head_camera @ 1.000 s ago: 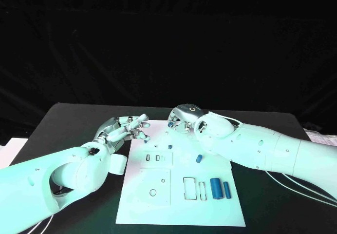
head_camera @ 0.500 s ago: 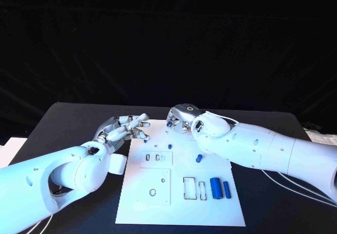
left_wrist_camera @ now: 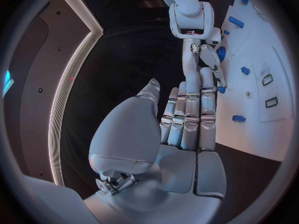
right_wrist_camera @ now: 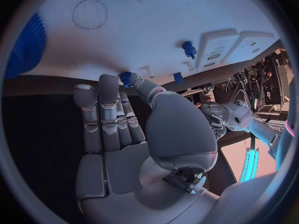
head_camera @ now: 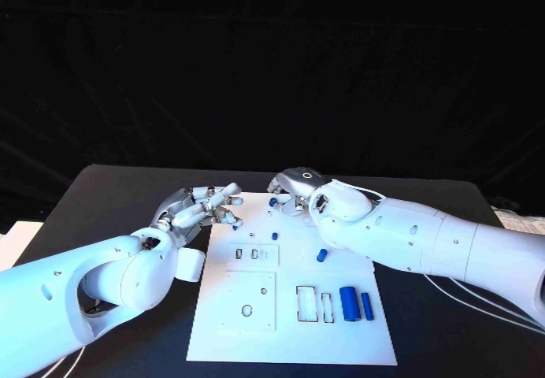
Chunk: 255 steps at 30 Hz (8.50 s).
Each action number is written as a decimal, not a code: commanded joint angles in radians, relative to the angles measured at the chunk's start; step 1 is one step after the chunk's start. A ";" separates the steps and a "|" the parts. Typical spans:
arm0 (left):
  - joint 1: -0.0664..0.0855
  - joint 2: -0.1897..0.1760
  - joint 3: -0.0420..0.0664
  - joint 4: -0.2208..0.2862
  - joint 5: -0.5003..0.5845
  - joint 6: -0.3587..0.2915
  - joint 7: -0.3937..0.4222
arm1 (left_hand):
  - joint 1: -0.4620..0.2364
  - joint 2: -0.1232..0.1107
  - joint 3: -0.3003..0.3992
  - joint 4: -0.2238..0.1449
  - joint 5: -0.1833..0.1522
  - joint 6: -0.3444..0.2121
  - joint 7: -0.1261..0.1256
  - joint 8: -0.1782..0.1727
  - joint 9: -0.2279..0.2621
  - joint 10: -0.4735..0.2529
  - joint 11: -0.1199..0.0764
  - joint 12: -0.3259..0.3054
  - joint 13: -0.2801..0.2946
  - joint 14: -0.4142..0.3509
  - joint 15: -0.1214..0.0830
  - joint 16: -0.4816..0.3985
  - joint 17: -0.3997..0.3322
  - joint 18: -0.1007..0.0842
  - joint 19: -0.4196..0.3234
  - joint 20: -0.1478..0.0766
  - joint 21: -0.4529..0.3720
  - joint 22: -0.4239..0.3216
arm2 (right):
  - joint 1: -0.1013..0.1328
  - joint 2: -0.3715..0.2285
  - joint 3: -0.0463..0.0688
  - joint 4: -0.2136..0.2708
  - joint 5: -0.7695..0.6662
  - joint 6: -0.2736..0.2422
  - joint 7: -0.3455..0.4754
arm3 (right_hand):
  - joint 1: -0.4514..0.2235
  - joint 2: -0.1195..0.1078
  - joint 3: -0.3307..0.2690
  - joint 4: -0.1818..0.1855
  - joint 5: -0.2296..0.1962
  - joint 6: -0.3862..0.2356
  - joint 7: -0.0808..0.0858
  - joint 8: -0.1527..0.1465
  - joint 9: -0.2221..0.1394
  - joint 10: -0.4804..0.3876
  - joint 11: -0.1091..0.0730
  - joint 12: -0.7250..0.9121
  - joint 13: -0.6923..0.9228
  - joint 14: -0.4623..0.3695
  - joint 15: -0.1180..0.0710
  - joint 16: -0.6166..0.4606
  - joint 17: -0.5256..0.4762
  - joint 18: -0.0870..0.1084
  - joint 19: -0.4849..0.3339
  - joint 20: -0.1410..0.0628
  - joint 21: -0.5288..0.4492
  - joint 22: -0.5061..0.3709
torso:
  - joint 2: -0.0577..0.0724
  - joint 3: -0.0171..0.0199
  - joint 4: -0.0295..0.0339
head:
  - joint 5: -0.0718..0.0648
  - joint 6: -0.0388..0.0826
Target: Assemble the parts on the task board
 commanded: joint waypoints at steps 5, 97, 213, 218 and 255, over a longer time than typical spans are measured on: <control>0.002 -0.003 0.001 -0.007 -0.002 0.022 -0.003 | -0.002 0.008 -0.009 0.000 -0.005 -0.002 0.004 -0.007 0.001 -0.006 0.001 -0.004 0.002 -0.010 0.000 -0.007 0.001 0.015 -0.010 0.001 0.002 0.001 | 0.005 -0.071 0.000 0.088 0.016 -0.084 0.014 | 0.022 0.000 -0.008 0.015 0.026 0.018 0.012 0.004 0.005 0.028 0.002 0.024 0.004 -0.001 -0.002 -0.021 -0.024 0.010 0.003 0.005 -0.012 -0.016 | 0.000 0.0005 -0.0049 | -0.009 0.005; 0.001 0.002 -0.001 -0.042 -0.005 0.045 -0.019 | 0.000 0.010 -0.011 -0.002 -0.004 -0.006 0.006 -0.010 0.001 -0.012 0.003 -0.006 0.003 -0.013 0.002 -0.011 0.002 0.015 -0.016 0.003 0.001 0.003 | -0.001 -0.246 0.024 0.238 0.090 0.044 -0.146 | 0.102 0.088 -0.182 0.124 0.030 0.129 -0.053 0.078 0.032 0.439 -0.087 1.207 1.282 0.126 -0.065 0.663 0.878 -0.087 0.268 -0.050 0.312 0.537 | -0.010 0.0075 -0.0367 | 0.000 -0.004; 0.001 0.010 -0.001 -0.061 -0.015 0.066 -0.044 | 0.020 0.022 -0.007 -0.020 -0.003 -0.029 0.016 -0.020 -0.001 -0.038 0.012 -0.016 0.004 -0.018 0.008 -0.023 0.005 0.016 -0.029 0.010 0.004 0.008 | -0.004 -0.364 0.008 0.334 0.489 -0.124 0.299 | 0.065 0.002 -0.267 0.219 0.191 0.032 -0.021 0.025 0.024 0.376 -0.059 1.072 1.214 0.124 -0.041 0.649 0.874 -0.078 0.236 -0.026 0.289 0.494 | -0.013 0.0123 -0.0554 | -0.003 0.003; 0.000 0.012 -0.001 -0.063 -0.017 0.069 -0.040 | 0.024 0.023 -0.005 -0.024 -0.003 -0.028 0.015 -0.019 0.000 -0.038 0.011 -0.016 0.005 -0.018 0.008 -0.024 0.005 0.017 -0.030 0.010 0.005 0.009 | -0.006 -0.433 0.008 0.292 0.595 -0.036 0.376 | 0.108 -0.008 -0.264 0.183 0.174 0.032 -0.019 0.024 0.024 0.380 -0.058 1.082 1.222 0.127 -0.040 0.658 0.887 -0.080 0.242 -0.026 0.294 0.507 | -0.013 0.0168 -0.0614 | -0.010 0.008; -0.003 0.013 -0.002 -0.079 -0.018 0.080 -0.047 | 0.035 0.030 0.002 -0.032 -0.003 -0.026 0.015 -0.017 0.001 -0.038 0.010 -0.015 0.006 -0.018 0.007 -0.027 0.006 0.018 -0.032 0.010 0.006 0.011 | -0.104 -0.403 0.008 0.079 0.578 0.038 0.423 | 0.130 0.004 -0.302 0.154 0.170 -0.008 -0.009 0.019 0.018 0.387 -0.049 1.091 1.230 0.129 -0.031 0.667 0.901 -0.083 0.246 -0.017 0.302 0.520 | -0.014 0.0192 -0.0613 | -0.025 0.004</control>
